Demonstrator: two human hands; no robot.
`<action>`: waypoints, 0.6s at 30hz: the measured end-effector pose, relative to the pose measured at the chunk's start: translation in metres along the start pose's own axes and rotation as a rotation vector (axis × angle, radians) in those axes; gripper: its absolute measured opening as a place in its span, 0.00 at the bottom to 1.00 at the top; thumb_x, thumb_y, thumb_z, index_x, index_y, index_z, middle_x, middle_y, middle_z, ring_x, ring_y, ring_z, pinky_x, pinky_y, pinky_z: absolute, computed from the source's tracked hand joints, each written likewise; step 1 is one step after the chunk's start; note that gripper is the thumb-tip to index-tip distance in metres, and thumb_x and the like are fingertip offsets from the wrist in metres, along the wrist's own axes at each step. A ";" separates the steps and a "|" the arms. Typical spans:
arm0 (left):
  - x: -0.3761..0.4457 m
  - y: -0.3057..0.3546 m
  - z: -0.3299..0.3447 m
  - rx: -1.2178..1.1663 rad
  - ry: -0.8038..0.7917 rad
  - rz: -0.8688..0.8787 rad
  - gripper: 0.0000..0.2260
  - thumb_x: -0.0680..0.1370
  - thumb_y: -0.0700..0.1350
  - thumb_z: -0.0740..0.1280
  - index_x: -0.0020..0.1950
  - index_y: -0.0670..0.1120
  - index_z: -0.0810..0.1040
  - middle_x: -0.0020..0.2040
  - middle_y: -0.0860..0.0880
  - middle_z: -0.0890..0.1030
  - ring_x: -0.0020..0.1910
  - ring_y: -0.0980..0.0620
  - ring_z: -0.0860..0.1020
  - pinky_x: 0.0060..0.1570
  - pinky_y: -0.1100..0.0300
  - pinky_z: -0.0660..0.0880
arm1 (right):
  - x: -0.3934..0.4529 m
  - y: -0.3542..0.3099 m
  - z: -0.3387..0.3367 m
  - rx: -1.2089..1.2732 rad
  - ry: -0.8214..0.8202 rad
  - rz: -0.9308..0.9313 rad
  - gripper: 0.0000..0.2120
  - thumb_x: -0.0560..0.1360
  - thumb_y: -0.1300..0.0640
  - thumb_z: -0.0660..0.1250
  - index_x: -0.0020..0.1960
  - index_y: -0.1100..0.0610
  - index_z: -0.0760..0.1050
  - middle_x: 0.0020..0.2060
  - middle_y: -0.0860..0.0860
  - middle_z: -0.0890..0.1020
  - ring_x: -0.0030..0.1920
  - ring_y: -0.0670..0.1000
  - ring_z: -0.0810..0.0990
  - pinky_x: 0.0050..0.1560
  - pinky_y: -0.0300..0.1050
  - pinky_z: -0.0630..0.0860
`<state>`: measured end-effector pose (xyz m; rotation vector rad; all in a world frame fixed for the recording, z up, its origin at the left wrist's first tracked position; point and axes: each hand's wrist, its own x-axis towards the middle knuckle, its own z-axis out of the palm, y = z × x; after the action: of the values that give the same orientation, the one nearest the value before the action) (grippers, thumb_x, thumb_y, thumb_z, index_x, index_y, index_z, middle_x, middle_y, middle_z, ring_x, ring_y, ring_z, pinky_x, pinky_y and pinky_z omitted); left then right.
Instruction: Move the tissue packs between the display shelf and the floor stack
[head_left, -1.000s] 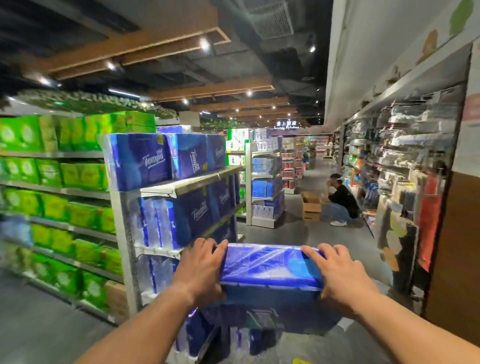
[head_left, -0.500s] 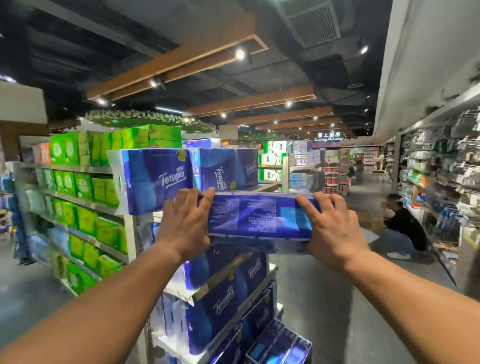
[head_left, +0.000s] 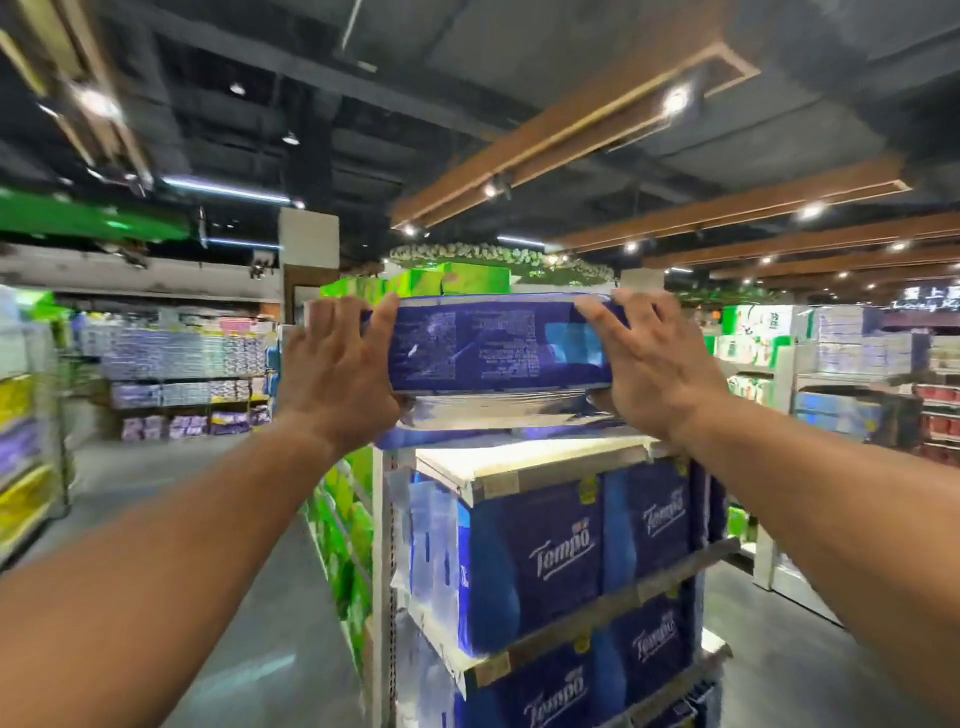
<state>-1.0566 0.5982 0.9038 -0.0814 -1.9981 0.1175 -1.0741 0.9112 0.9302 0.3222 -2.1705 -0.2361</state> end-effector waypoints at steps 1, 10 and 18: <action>0.006 -0.004 0.007 0.018 0.005 -0.016 0.46 0.63 0.62 0.77 0.76 0.46 0.65 0.61 0.41 0.72 0.59 0.39 0.66 0.54 0.41 0.71 | 0.015 -0.001 0.013 0.019 0.011 -0.023 0.46 0.69 0.44 0.77 0.77 0.45 0.50 0.73 0.57 0.62 0.69 0.62 0.61 0.64 0.61 0.70; 0.063 -0.007 0.115 0.081 -0.144 -0.076 0.45 0.62 0.65 0.73 0.75 0.51 0.64 0.63 0.44 0.72 0.64 0.40 0.67 0.57 0.43 0.70 | 0.108 0.008 0.140 0.141 -0.035 -0.046 0.41 0.71 0.50 0.73 0.78 0.44 0.55 0.74 0.55 0.62 0.71 0.59 0.59 0.66 0.61 0.70; 0.122 0.007 0.197 0.136 -0.342 -0.130 0.39 0.55 0.64 0.77 0.63 0.54 0.72 0.58 0.46 0.73 0.62 0.41 0.69 0.51 0.47 0.71 | 0.197 0.038 0.231 0.272 -0.268 -0.100 0.53 0.60 0.47 0.83 0.78 0.45 0.59 0.70 0.53 0.68 0.70 0.59 0.65 0.71 0.56 0.66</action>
<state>-1.2866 0.6094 0.9315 0.1667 -2.3230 0.1932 -1.3786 0.8966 0.9585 0.5823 -2.4590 -0.0400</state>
